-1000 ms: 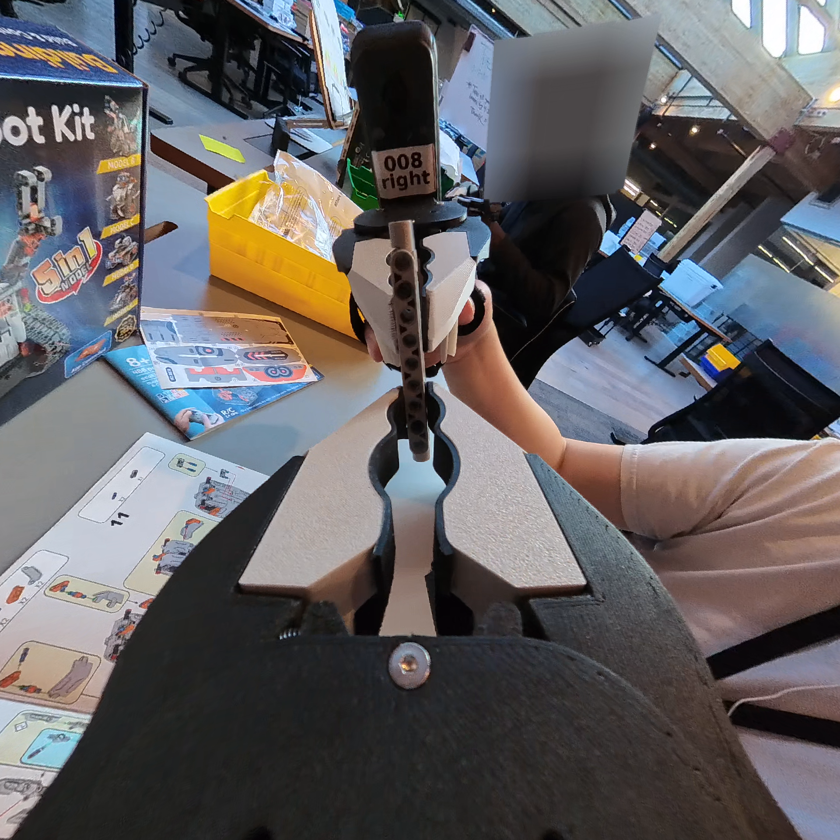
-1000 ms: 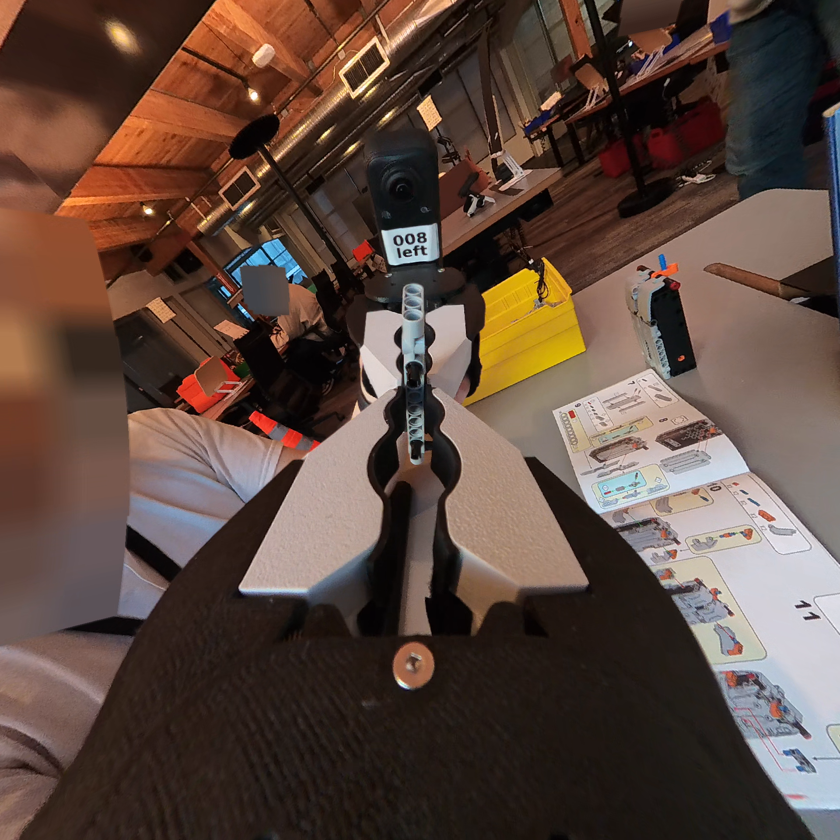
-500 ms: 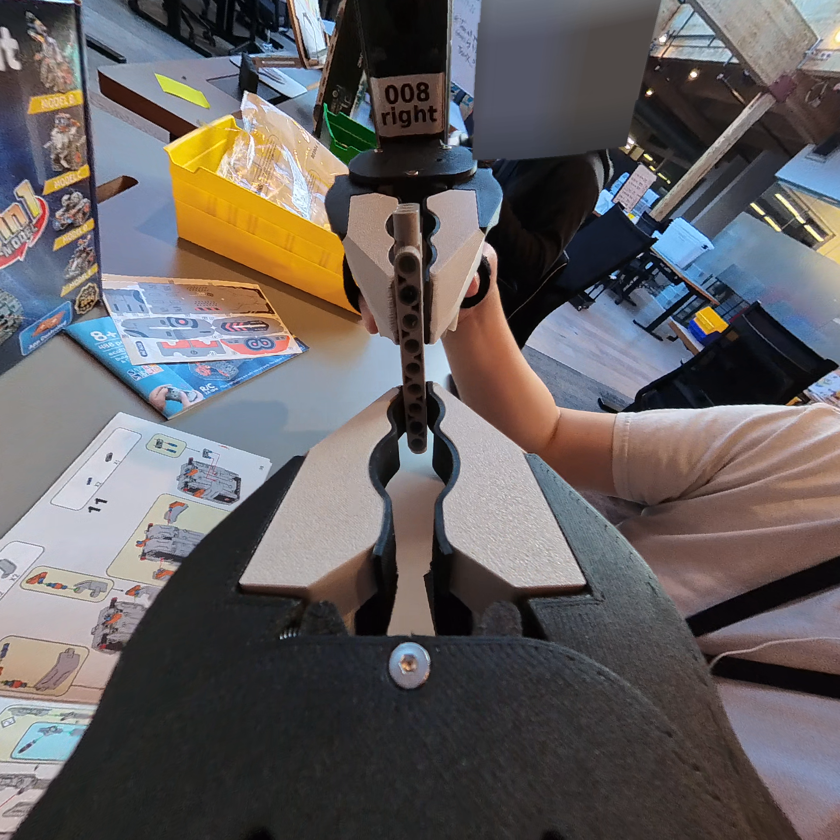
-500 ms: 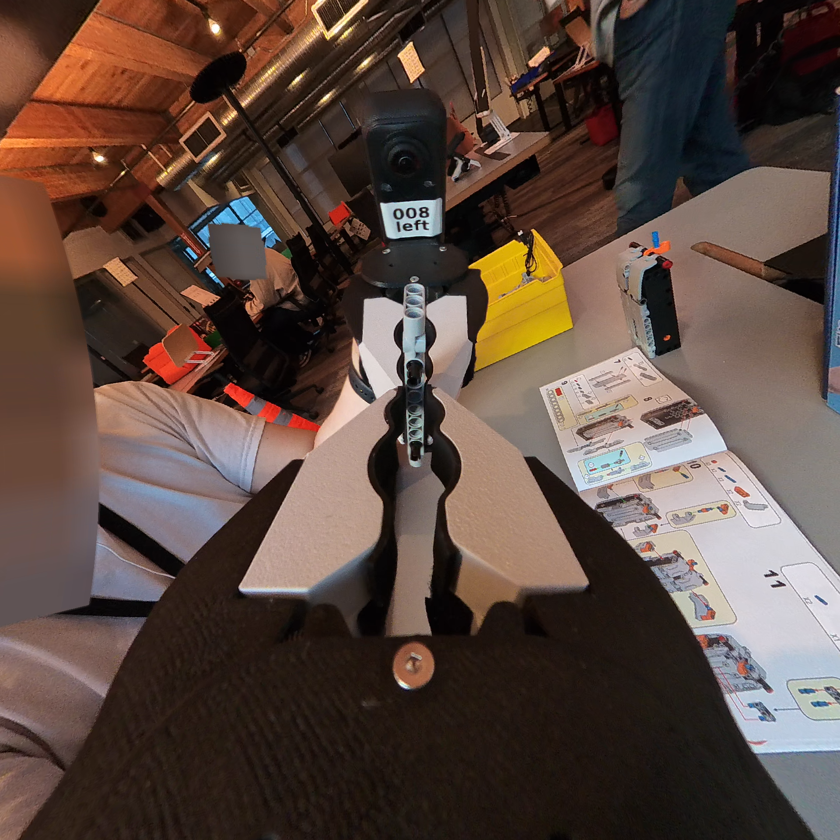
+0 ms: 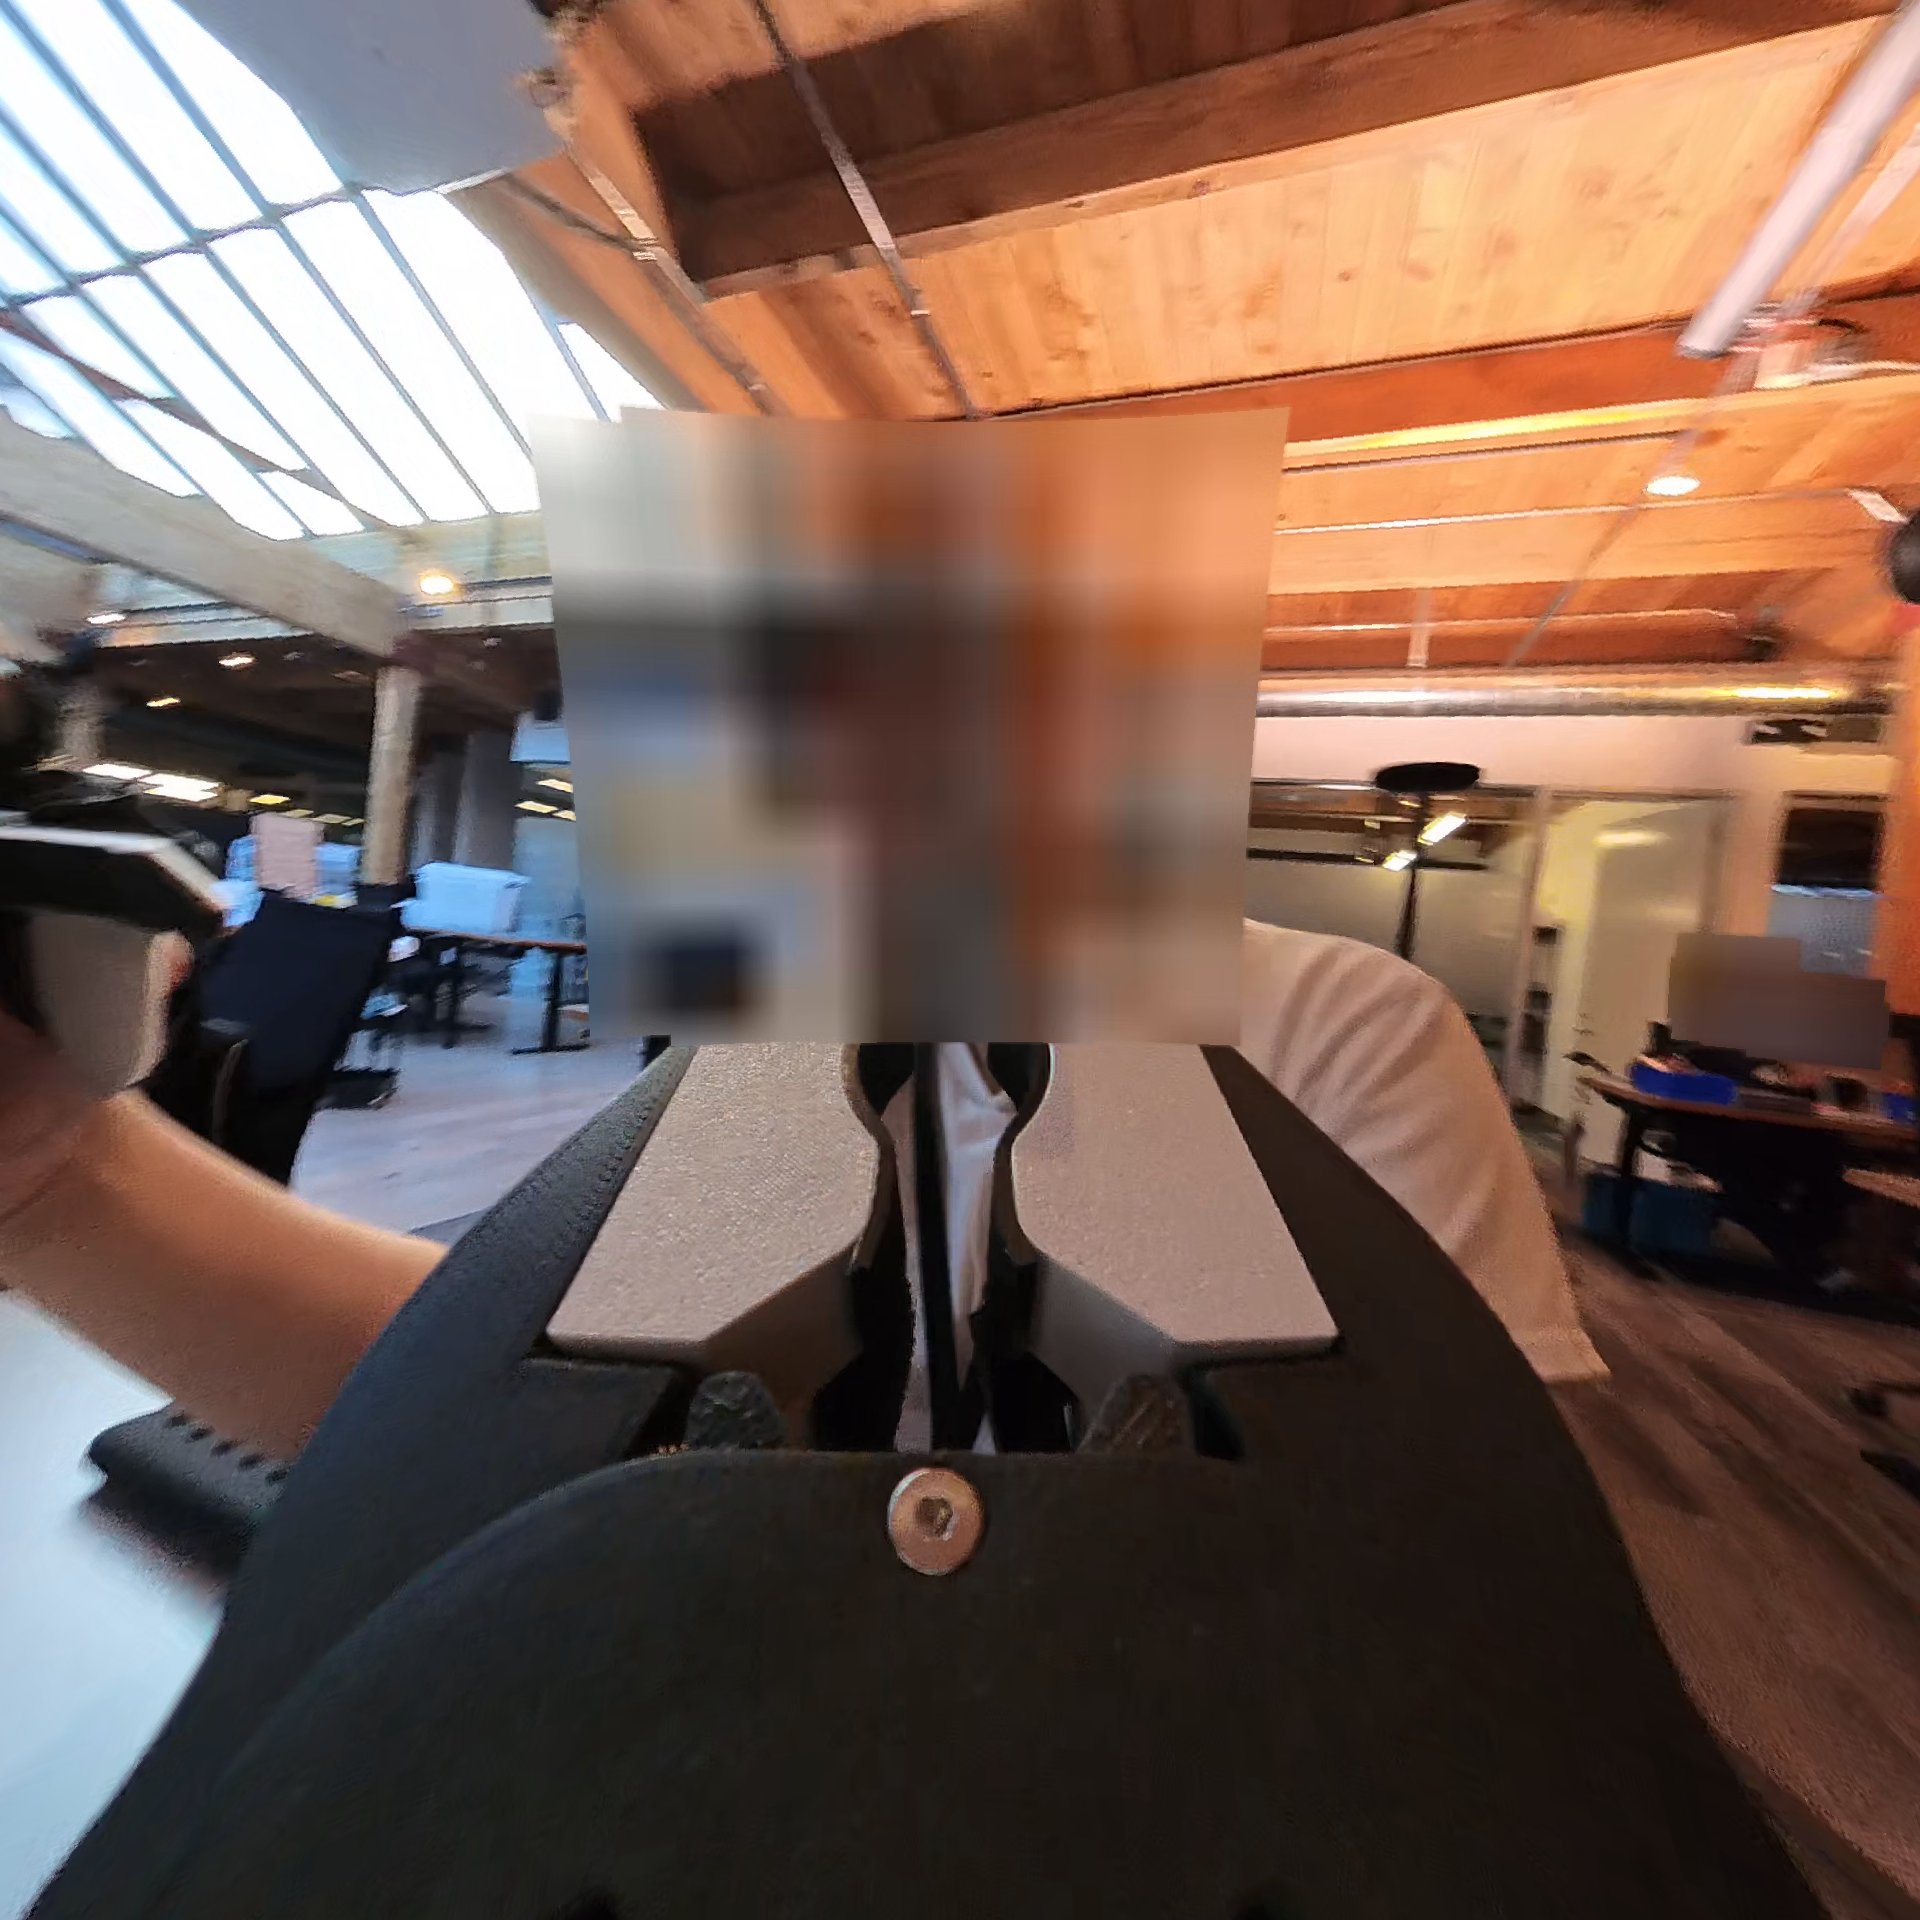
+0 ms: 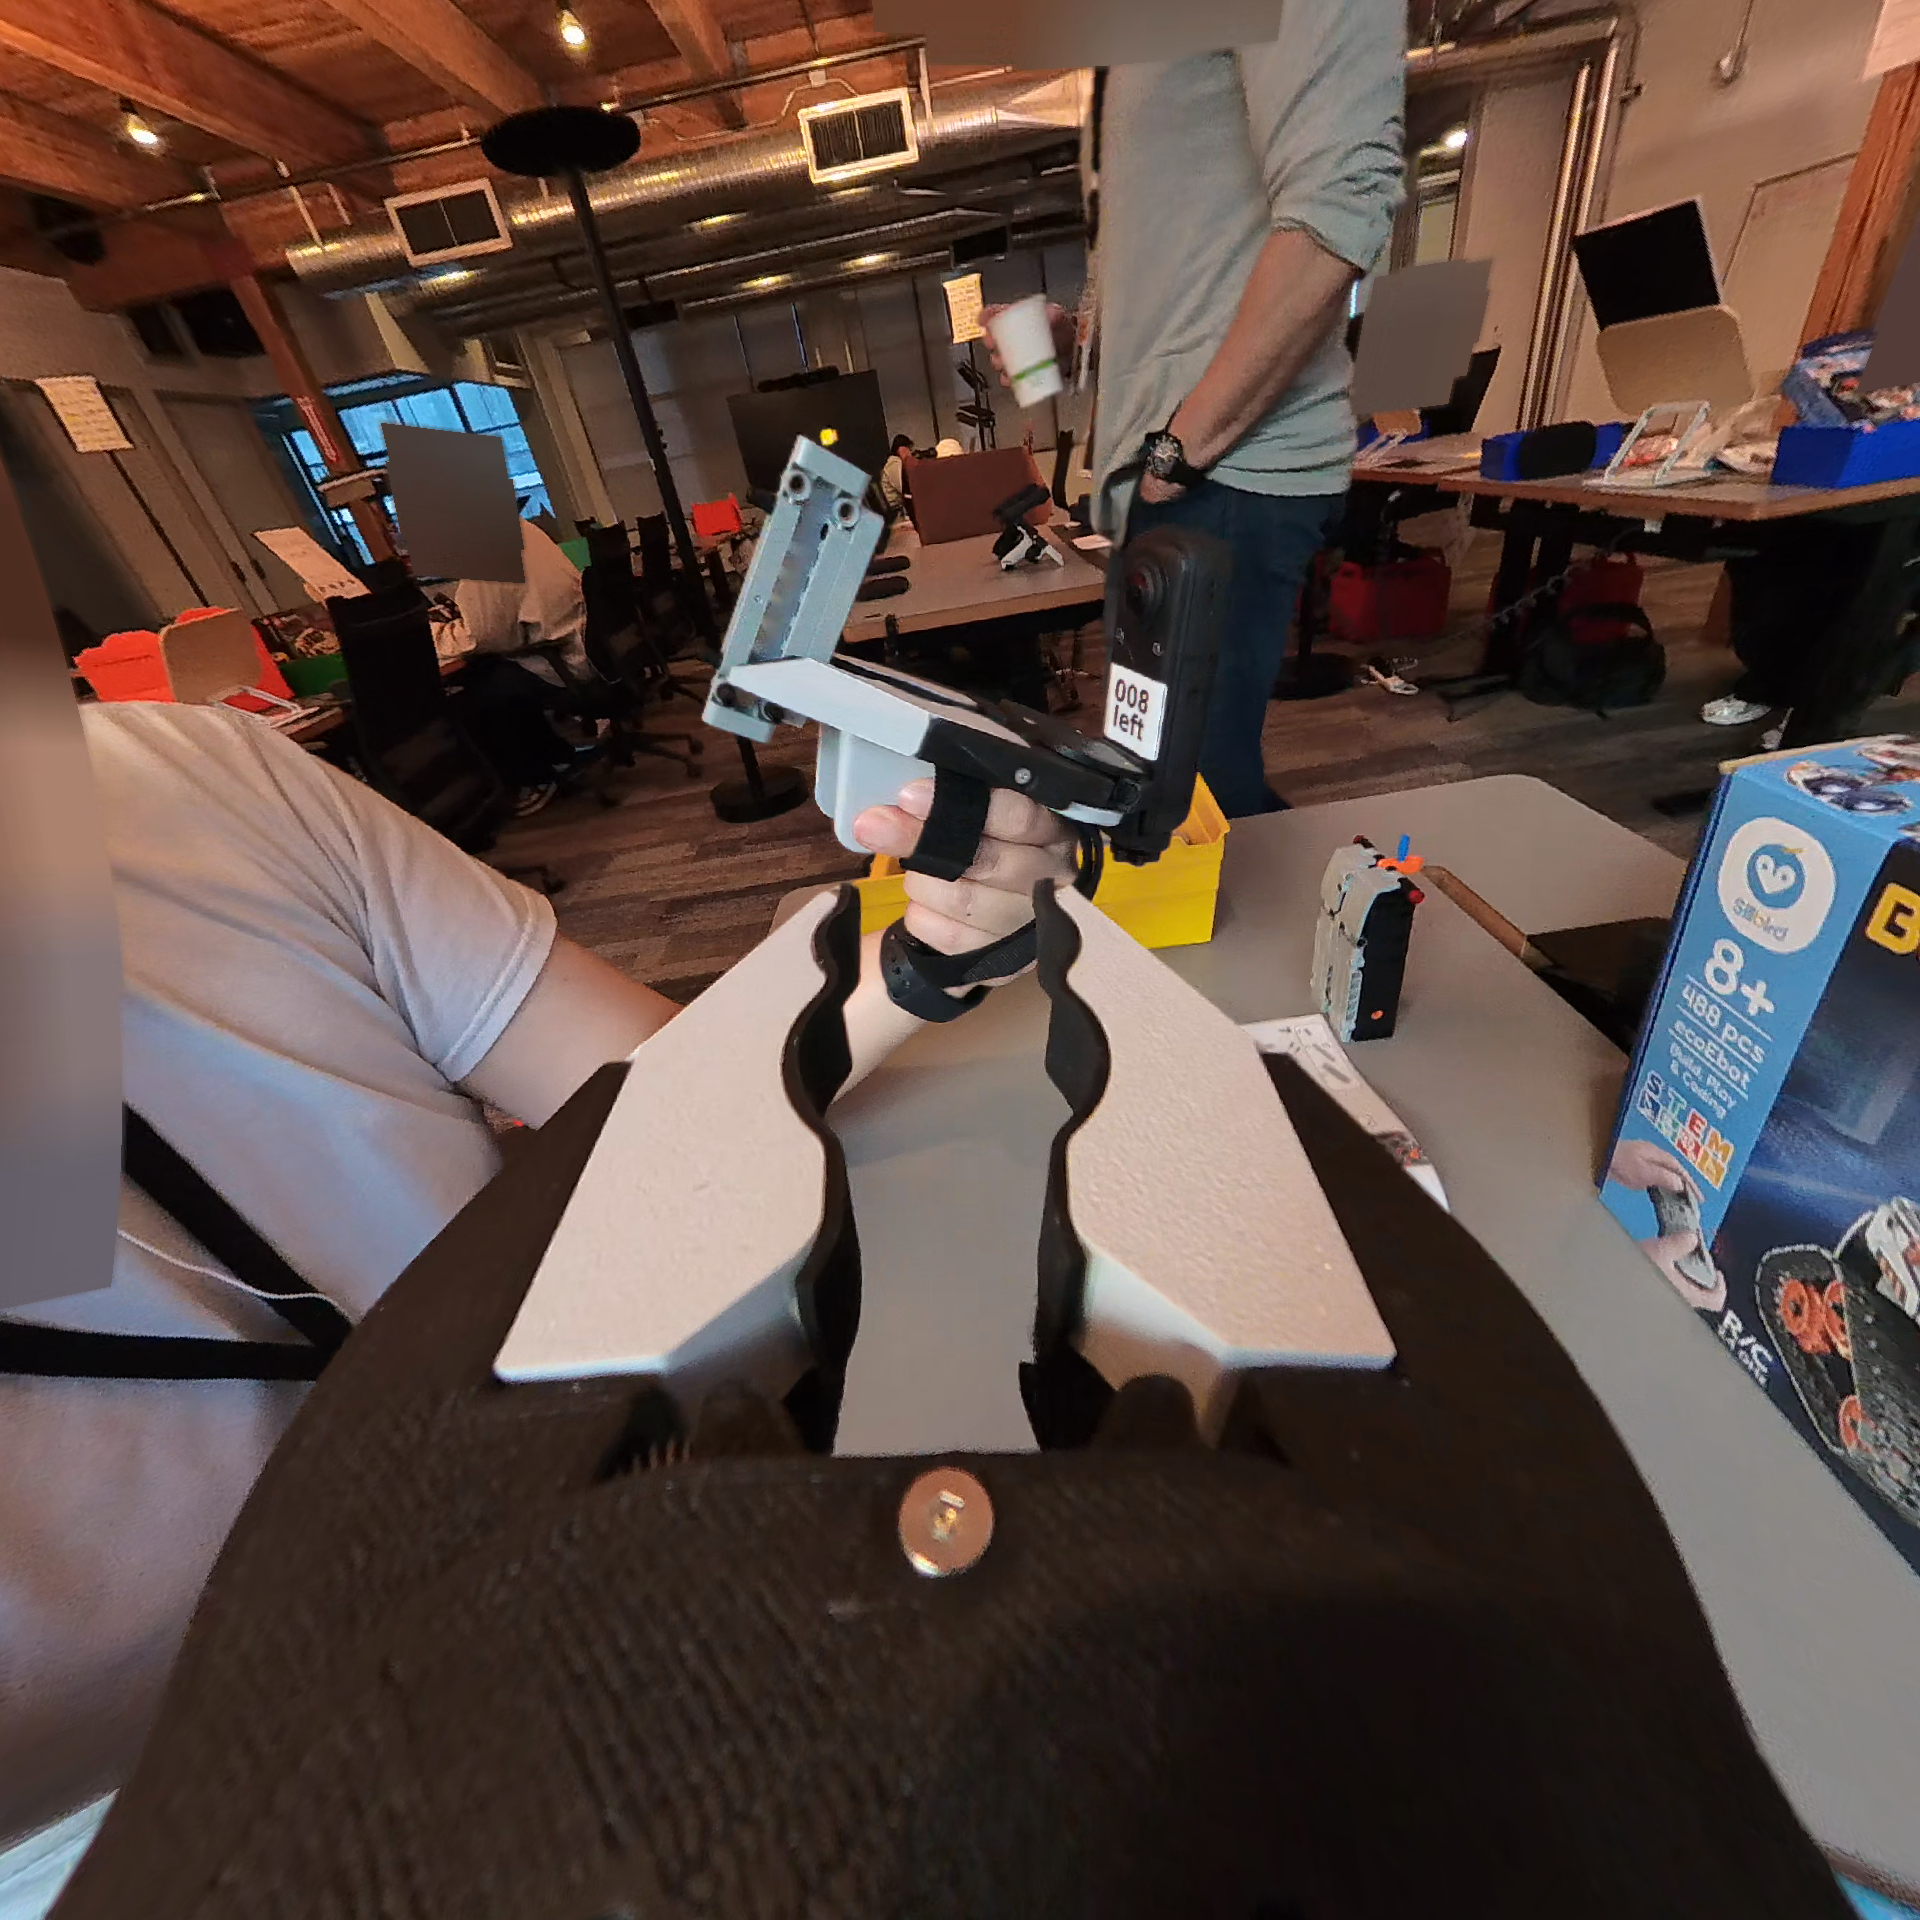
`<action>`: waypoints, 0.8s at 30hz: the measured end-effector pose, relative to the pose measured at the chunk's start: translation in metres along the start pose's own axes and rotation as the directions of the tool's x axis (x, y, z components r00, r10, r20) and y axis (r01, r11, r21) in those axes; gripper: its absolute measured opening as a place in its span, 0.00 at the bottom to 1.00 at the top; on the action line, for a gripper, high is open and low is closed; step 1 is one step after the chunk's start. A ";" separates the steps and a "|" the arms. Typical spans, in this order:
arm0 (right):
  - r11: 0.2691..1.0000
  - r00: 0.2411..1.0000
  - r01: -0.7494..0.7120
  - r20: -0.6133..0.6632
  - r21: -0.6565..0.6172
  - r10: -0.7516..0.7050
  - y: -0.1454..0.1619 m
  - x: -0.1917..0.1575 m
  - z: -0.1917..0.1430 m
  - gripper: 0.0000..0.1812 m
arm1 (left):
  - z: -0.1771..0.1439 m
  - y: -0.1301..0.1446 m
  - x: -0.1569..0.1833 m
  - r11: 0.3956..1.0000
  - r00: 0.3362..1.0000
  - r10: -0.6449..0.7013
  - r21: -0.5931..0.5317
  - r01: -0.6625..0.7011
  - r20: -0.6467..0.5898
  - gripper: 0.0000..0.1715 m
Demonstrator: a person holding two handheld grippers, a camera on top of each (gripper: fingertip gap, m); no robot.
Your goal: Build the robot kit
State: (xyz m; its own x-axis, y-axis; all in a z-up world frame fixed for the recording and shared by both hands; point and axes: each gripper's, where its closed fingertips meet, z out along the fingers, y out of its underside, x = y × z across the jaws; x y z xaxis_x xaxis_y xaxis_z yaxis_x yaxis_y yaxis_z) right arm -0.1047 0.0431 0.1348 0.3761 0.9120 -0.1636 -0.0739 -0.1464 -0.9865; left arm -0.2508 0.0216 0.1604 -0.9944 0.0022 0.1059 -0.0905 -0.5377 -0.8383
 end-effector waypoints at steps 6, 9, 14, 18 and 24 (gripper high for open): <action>1.000 1.000 0.021 0.010 -0.018 -0.021 0.000 -0.003 -0.005 0.18 | 0.003 0.007 -0.009 1.000 1.000 -0.020 -0.021 0.020 0.007 0.02; 0.997 0.997 0.037 -0.064 -0.073 -0.042 0.007 0.004 -0.008 0.18 | 0.000 0.013 -0.032 0.997 0.984 -0.020 -0.069 0.033 0.179 0.02; 0.909 0.893 0.185 -0.321 -0.375 -0.314 0.046 0.024 -0.029 0.22 | -0.079 0.018 -0.099 0.948 0.454 0.211 -0.294 0.120 0.866 0.03; 0.760 0.942 -0.035 -0.275 -0.649 -0.191 0.166 0.037 -0.039 0.22 | -0.117 -0.002 -0.088 0.933 0.150 0.320 -0.339 0.119 0.935 0.03; 0.414 0.961 -0.004 -0.118 -0.910 -0.250 0.256 0.034 -0.044 0.15 | -0.113 -0.008 -0.082 0.952 0.182 0.277 -0.295 0.081 0.943 0.03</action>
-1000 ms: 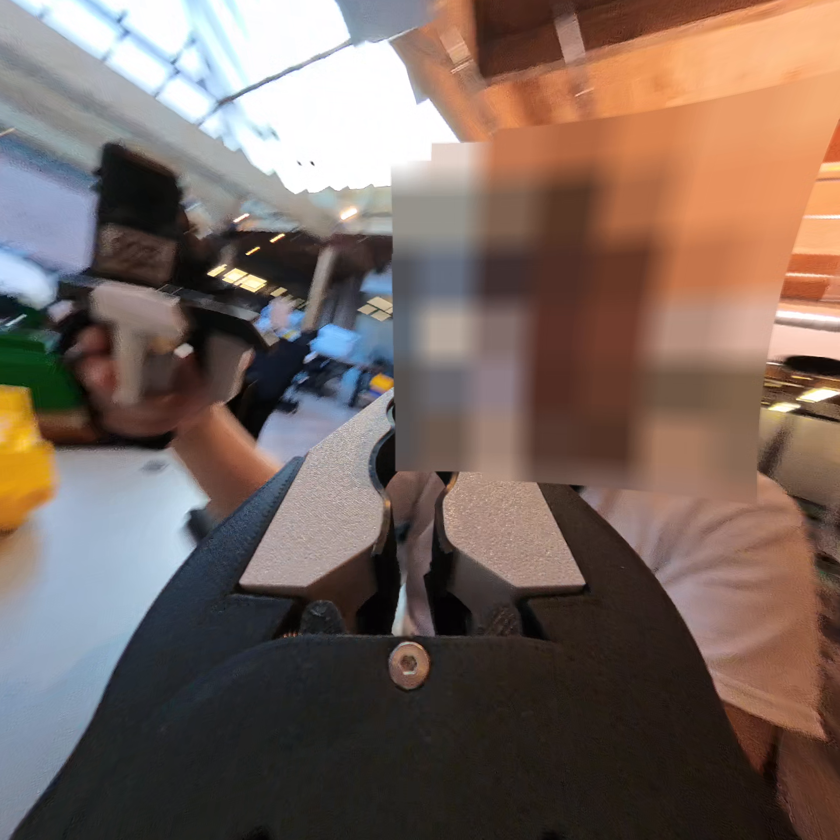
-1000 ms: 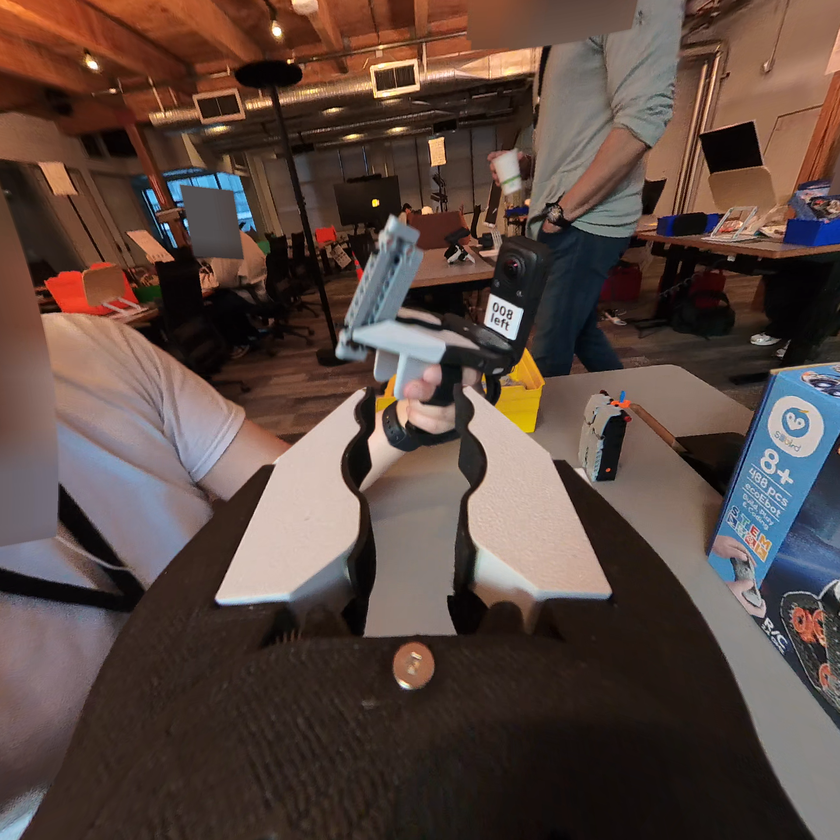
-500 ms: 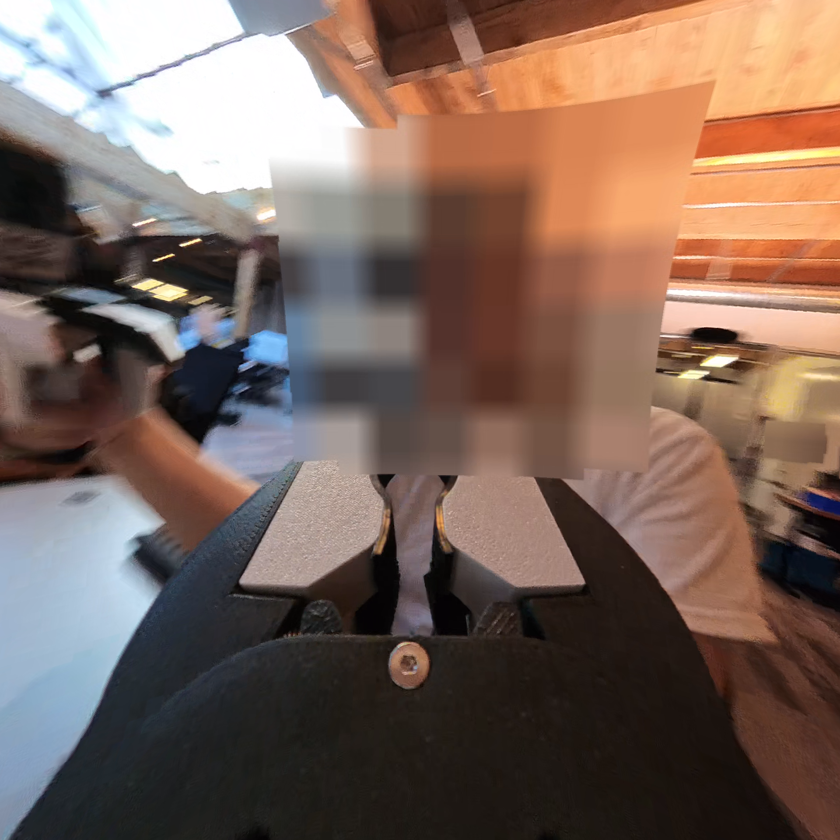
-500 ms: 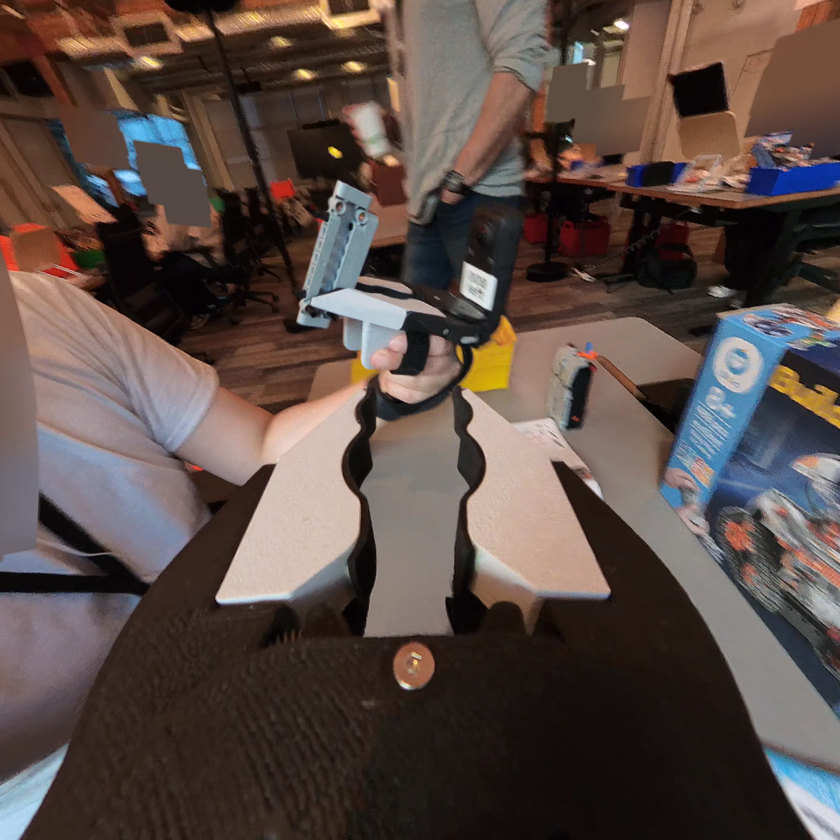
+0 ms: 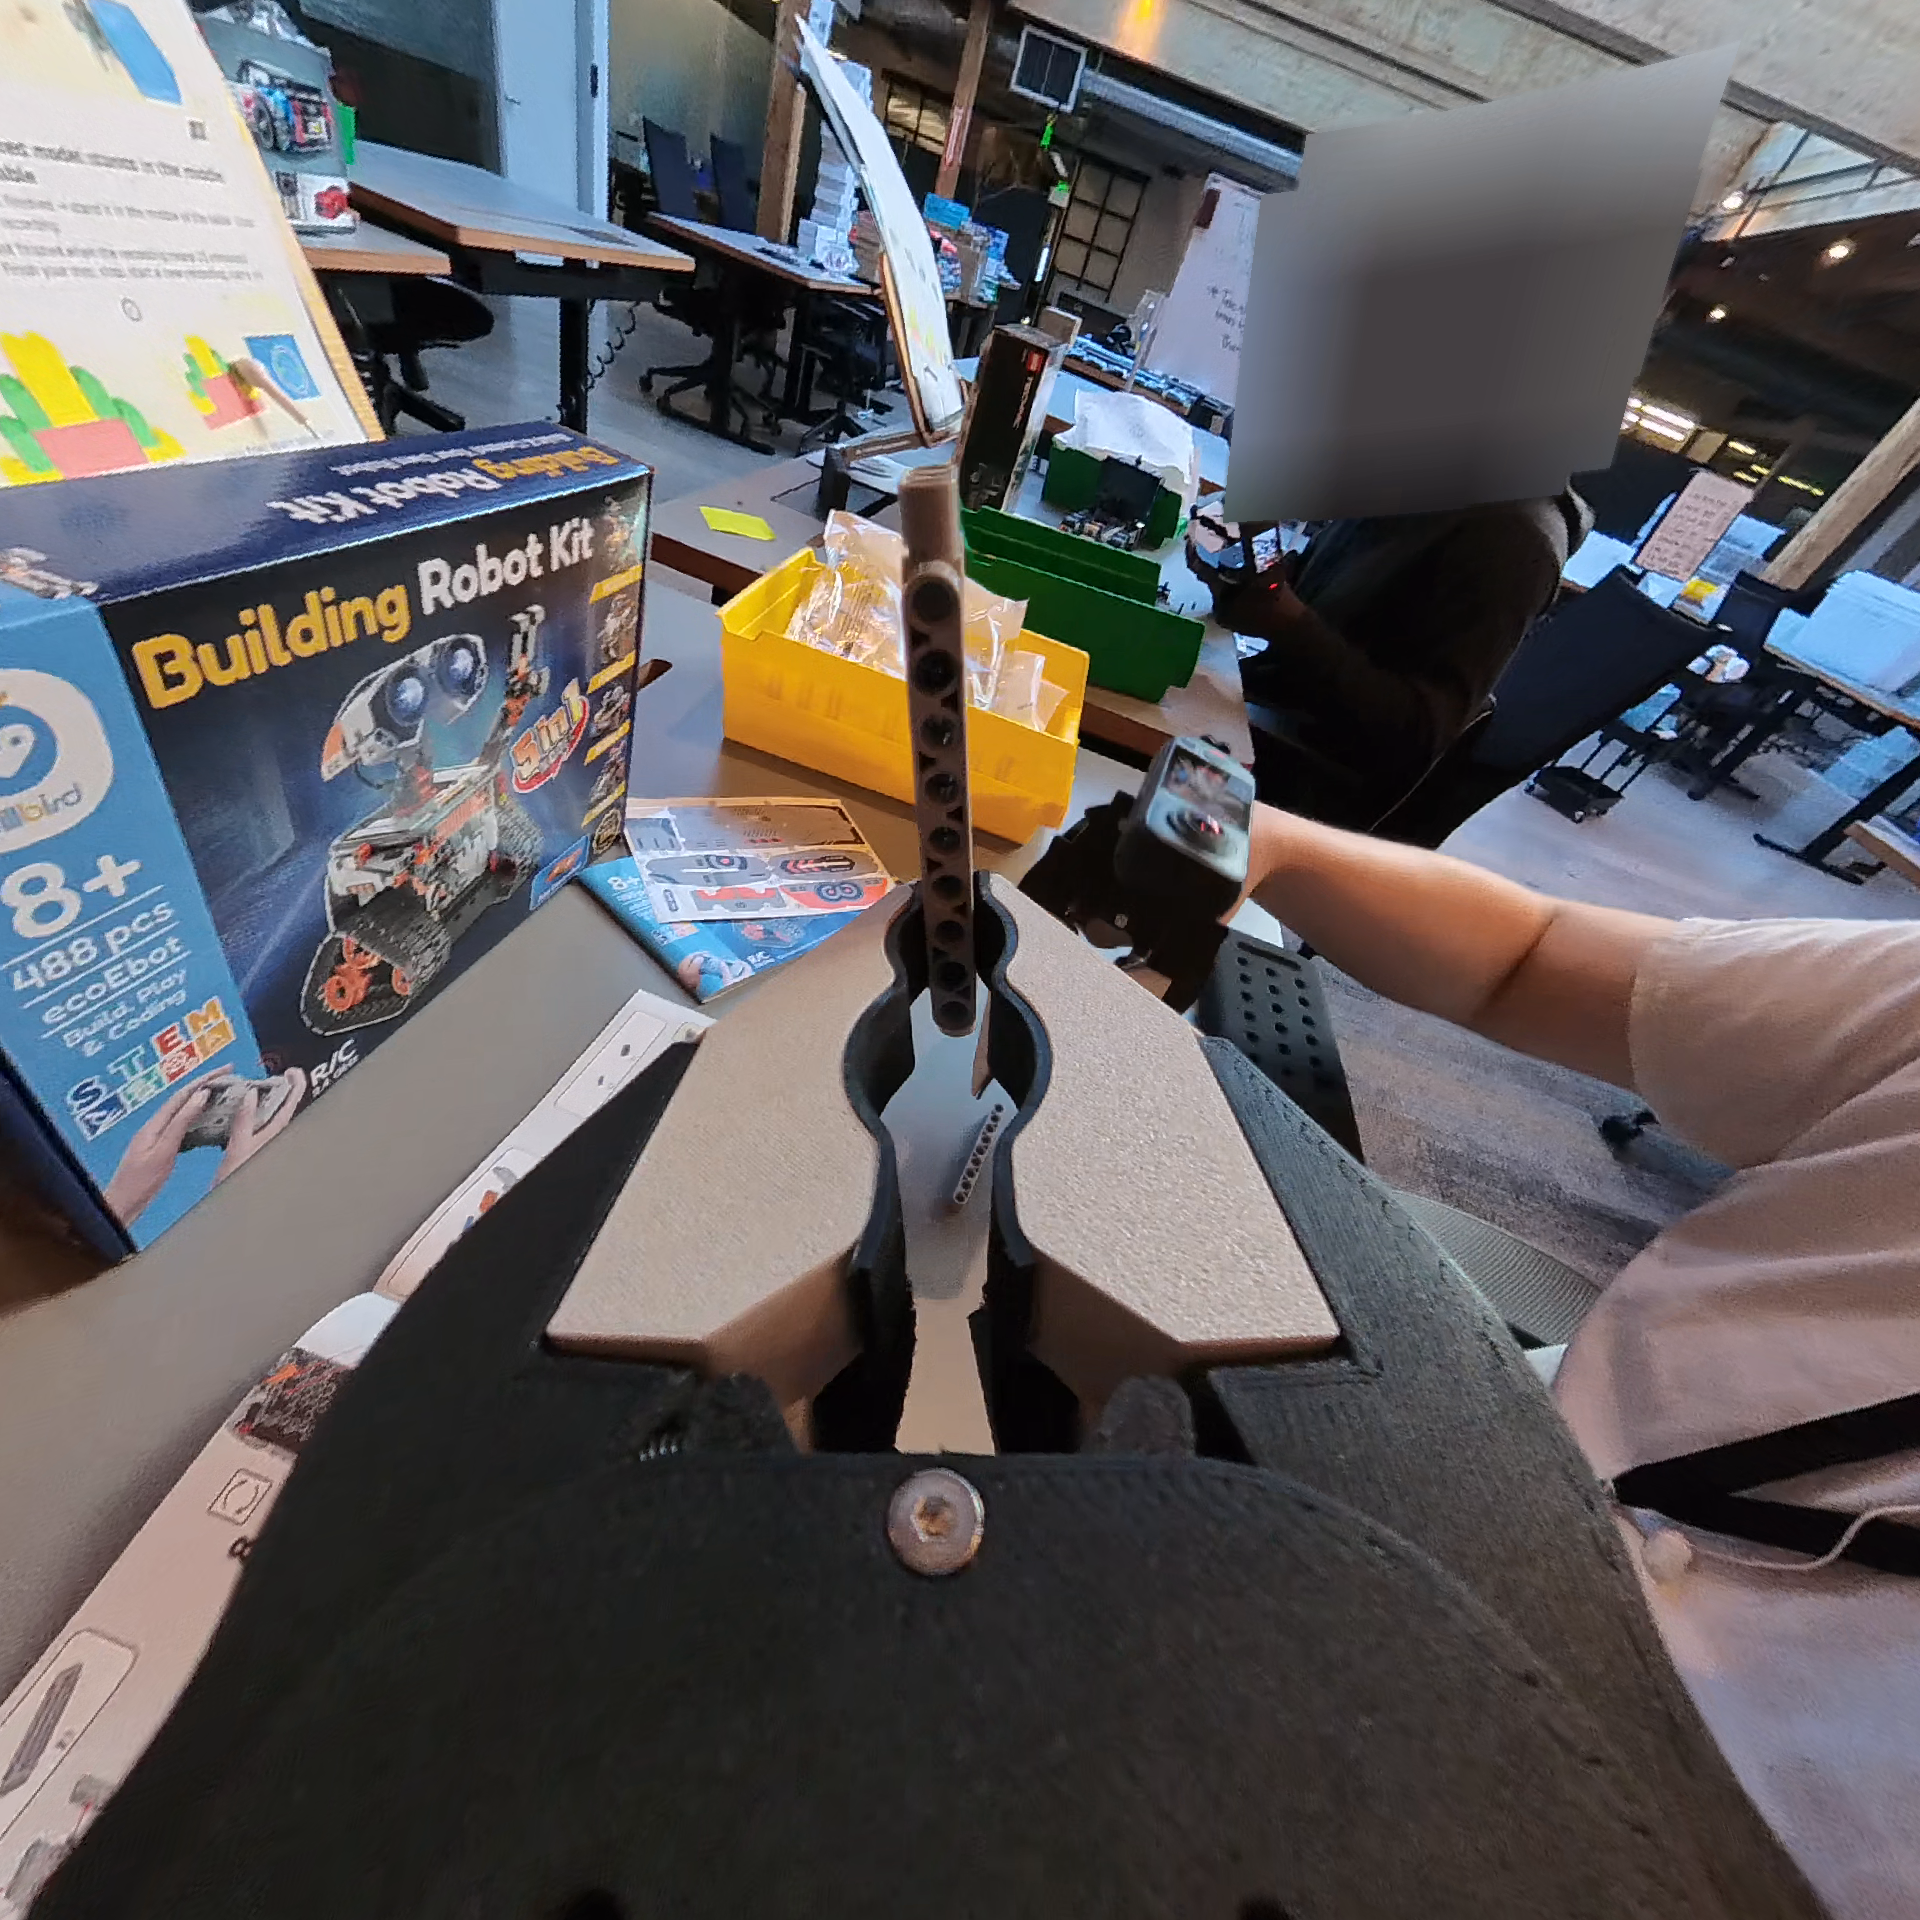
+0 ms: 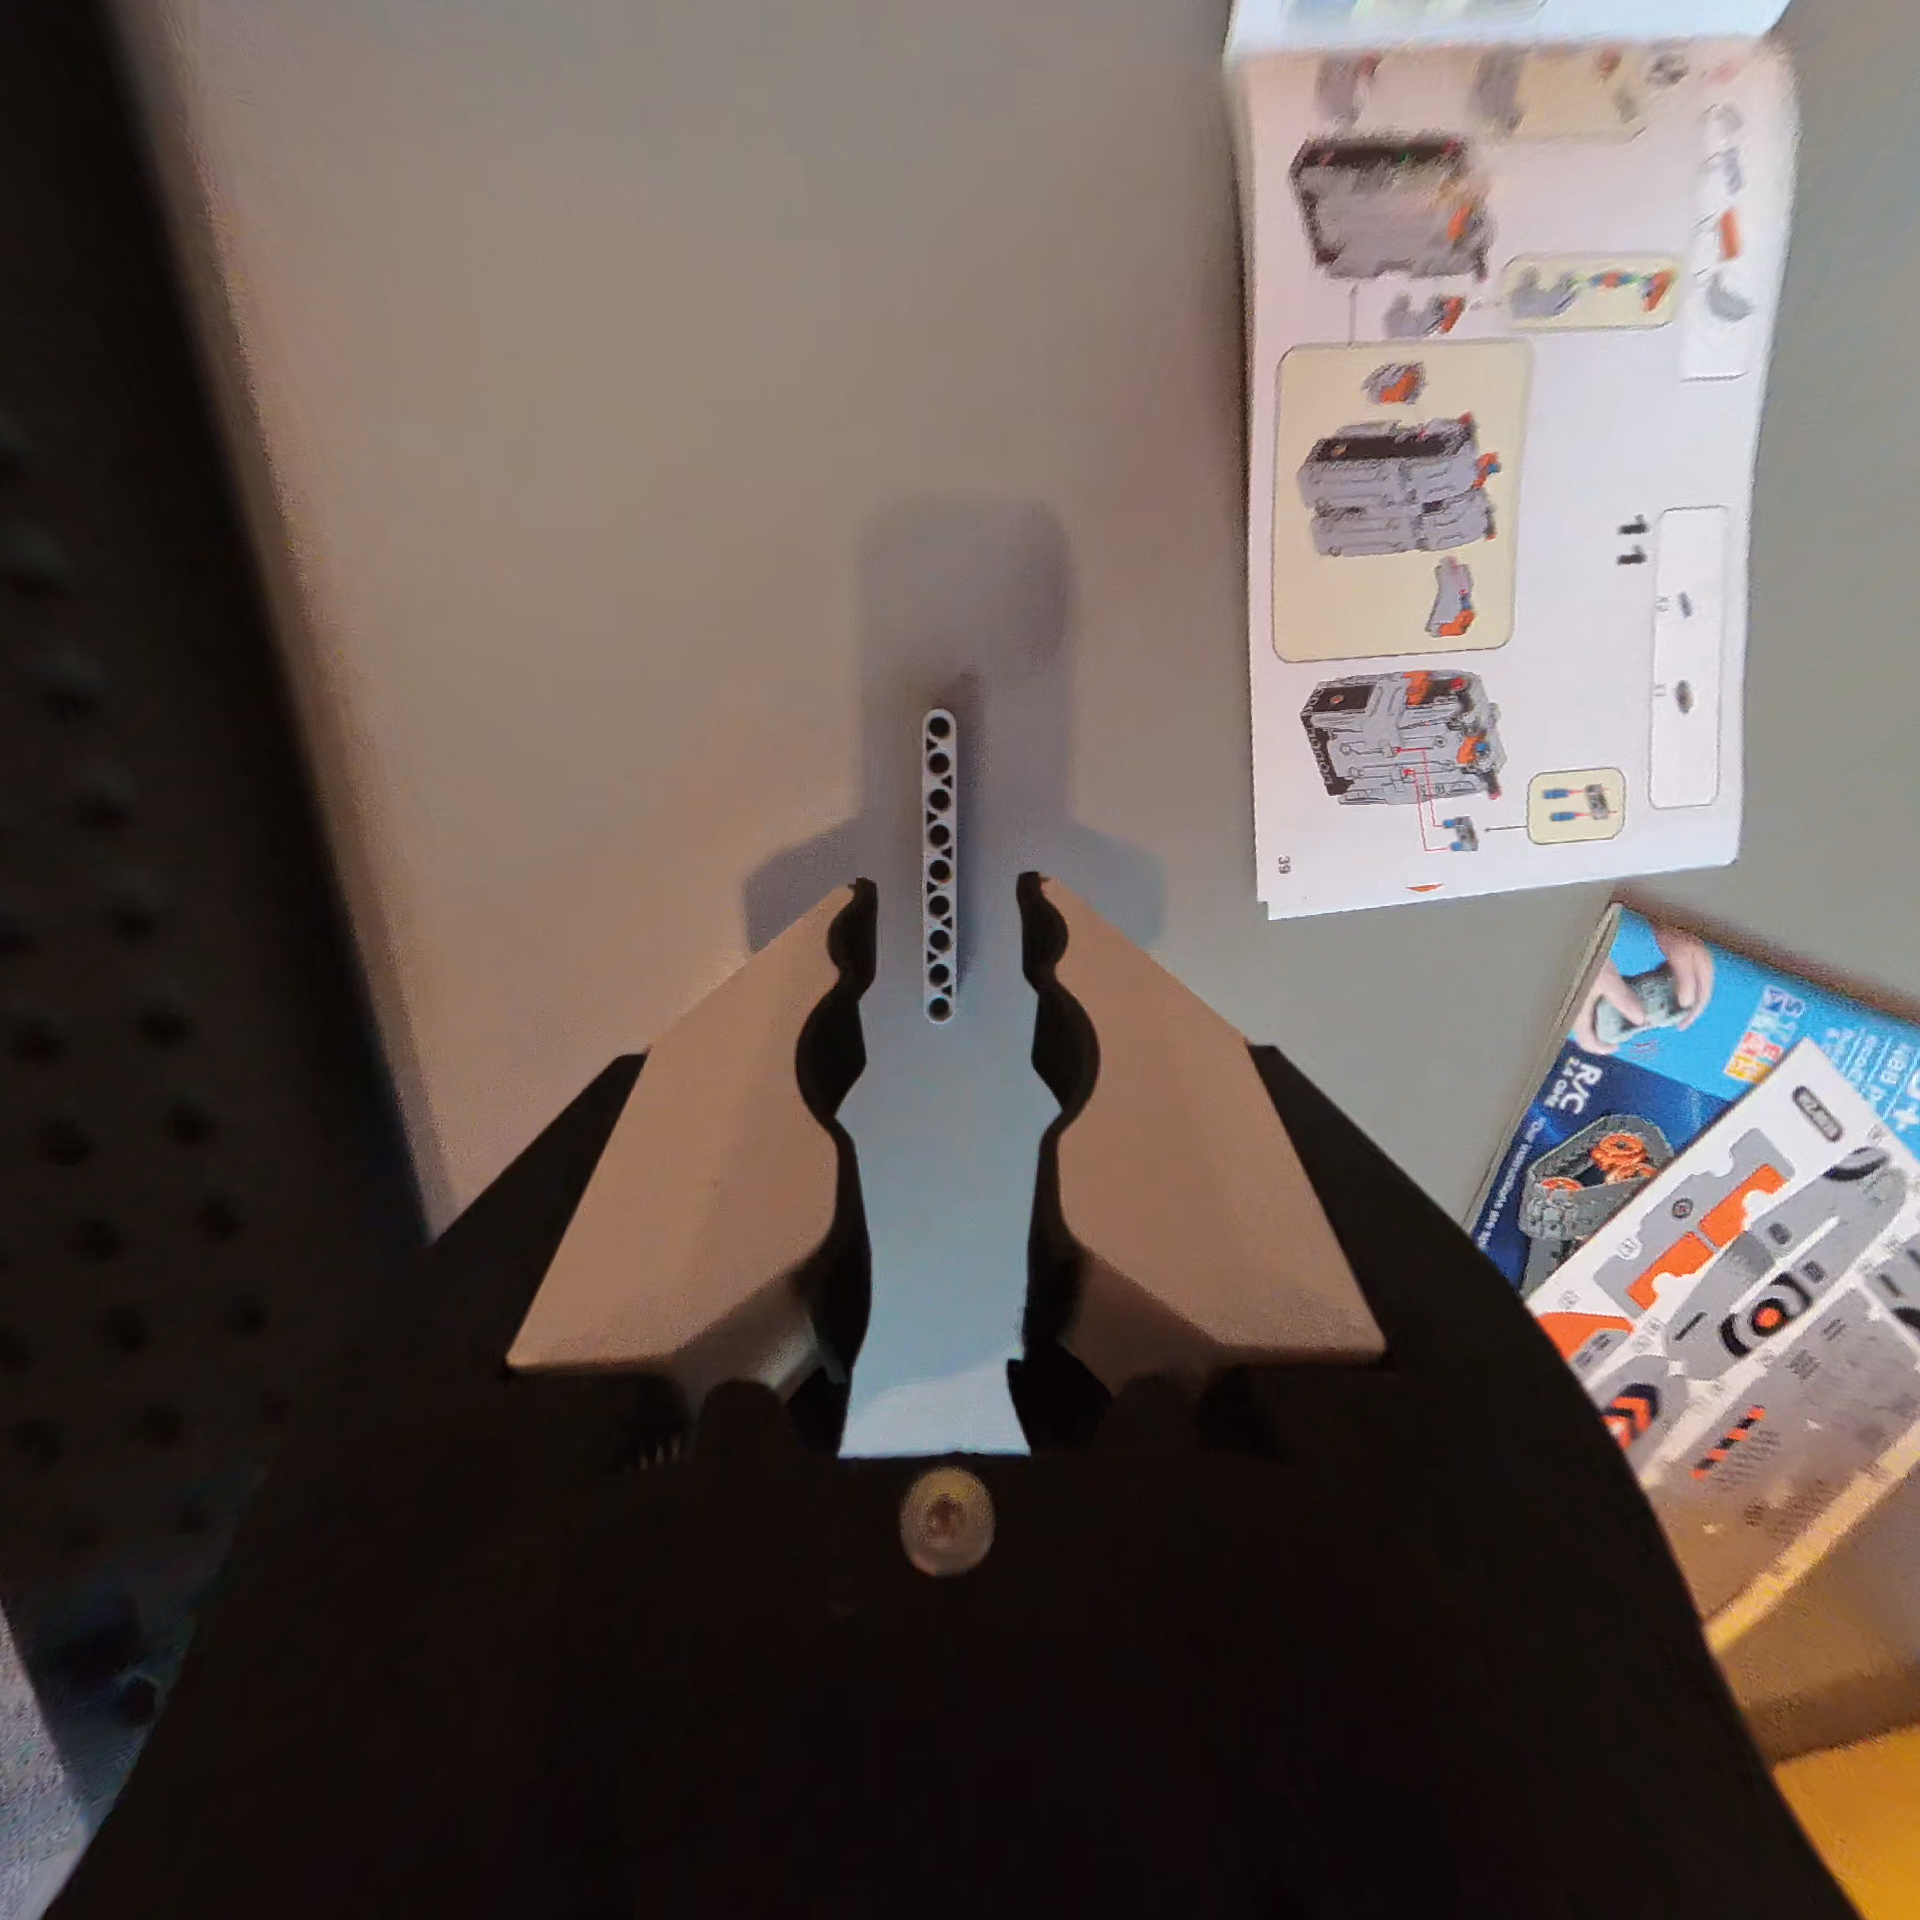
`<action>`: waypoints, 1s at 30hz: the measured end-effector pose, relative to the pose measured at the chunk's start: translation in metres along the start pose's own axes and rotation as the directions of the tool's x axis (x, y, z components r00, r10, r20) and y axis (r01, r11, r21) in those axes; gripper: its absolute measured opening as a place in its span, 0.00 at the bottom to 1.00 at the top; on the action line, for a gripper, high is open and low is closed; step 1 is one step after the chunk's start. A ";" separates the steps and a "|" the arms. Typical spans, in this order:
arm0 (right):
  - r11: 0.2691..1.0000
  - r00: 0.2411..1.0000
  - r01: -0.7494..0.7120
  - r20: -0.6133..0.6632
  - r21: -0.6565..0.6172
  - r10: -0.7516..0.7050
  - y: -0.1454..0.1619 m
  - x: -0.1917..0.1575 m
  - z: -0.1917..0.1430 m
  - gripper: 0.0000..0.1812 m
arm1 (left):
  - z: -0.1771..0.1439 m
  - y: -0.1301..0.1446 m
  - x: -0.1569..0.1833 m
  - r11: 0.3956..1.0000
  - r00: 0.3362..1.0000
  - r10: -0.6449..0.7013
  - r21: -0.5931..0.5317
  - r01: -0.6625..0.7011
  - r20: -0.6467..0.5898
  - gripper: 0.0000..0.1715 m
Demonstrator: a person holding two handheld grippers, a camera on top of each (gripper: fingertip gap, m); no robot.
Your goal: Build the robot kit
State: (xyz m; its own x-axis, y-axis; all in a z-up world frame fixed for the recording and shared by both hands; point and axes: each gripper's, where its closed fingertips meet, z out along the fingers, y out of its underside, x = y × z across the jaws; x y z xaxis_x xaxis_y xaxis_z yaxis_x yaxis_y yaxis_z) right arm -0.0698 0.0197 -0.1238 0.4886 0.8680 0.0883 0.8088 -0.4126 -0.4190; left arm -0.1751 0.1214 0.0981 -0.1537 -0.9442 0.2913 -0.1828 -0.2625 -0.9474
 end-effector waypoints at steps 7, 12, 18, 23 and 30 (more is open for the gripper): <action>0.961 0.991 0.134 0.035 -0.240 -0.130 0.006 -0.001 0.028 0.10 | -0.015 0.000 -0.002 1.000 1.000 -0.018 0.006 0.018 0.019 0.03; 0.947 0.990 0.143 0.052 -0.289 -0.133 0.014 -0.001 0.027 0.10 | -0.028 -0.005 0.000 0.999 1.000 -0.019 0.041 0.019 0.001 0.03; 0.949 0.995 0.096 0.059 -0.300 -0.082 0.035 0.001 0.018 0.10 | -0.033 -0.006 0.000 0.998 1.000 -0.029 0.059 0.029 -0.012 0.03; 0.954 0.995 0.089 0.064 -0.288 -0.074 0.035 -0.001 0.021 0.09 | -0.029 -0.006 0.005 0.999 0.999 -0.016 0.047 0.017 -0.028 0.03; 0.955 0.995 0.086 0.075 -0.283 -0.067 0.033 -0.002 0.024 0.07 | -0.025 -0.005 0.007 1.000 0.999 -0.011 0.029 0.012 -0.032 0.03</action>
